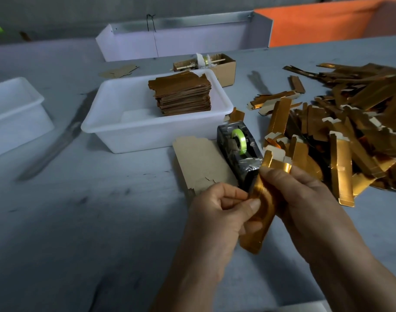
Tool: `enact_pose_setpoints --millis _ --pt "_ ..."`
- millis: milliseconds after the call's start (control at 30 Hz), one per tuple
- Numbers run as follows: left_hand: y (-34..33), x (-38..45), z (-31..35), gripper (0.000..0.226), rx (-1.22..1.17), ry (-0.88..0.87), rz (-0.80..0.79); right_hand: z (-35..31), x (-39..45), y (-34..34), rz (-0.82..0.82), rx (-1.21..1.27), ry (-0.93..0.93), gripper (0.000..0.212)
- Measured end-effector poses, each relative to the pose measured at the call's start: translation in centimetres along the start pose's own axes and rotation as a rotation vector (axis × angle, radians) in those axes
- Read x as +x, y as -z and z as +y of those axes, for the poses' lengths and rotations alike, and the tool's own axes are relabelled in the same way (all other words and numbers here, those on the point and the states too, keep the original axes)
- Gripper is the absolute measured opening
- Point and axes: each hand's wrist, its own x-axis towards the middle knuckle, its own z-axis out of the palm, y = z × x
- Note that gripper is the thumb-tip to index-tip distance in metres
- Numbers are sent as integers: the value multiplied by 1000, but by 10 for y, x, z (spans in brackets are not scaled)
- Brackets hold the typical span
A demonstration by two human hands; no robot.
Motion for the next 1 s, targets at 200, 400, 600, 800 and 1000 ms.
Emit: enact_pose_setpoints --millis 200,400,600,800,1000 --pt "2 8 -16 8 -239 47 -116 0 7 2 9 -53 -69 35" --pt "14 17 -12 8 -345 -28 214 -10 27 15 252 -687 401 28" --pt "8 24 -10 9 -281 -67 275 -2 49 15 54 -682 105 18" --pt "1 33 -15 8 -236 -35 254 -5 52 16 30 -575 63 13" --pt "-5 39 -15 6 -234 -6 214 -6 57 13 -12 -605 4 14"
